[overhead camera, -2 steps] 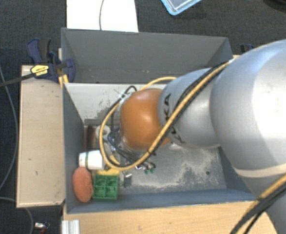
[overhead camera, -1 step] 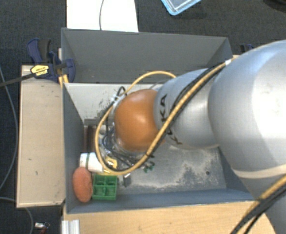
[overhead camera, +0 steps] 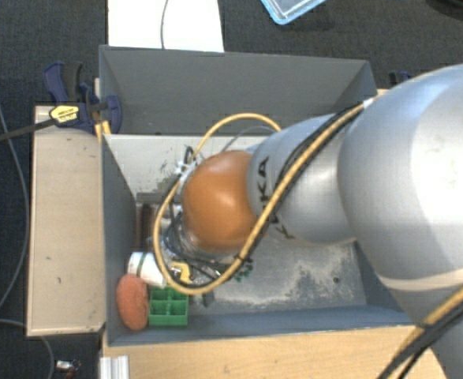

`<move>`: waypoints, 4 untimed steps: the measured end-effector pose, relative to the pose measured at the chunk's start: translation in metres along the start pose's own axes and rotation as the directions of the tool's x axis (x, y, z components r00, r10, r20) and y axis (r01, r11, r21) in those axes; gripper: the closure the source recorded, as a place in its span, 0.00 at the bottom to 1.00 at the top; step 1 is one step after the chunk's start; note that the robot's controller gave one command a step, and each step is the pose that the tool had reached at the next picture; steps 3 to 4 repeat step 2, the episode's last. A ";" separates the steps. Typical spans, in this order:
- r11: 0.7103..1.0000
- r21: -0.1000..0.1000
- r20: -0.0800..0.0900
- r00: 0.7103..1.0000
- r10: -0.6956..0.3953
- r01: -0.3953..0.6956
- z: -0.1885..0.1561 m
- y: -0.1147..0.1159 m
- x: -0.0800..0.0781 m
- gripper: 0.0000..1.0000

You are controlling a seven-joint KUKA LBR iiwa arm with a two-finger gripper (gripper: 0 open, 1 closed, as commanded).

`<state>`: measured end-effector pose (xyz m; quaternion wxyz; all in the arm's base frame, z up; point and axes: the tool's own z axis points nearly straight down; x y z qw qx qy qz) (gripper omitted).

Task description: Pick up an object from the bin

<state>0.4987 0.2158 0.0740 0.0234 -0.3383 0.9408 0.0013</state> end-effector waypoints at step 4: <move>0.942 0.000 -0.010 0.942 -0.335 0.335 -0.004 -0.016 -0.051 0.00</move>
Offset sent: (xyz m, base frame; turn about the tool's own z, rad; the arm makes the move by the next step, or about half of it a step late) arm 0.0513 0.0251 0.0075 -0.3481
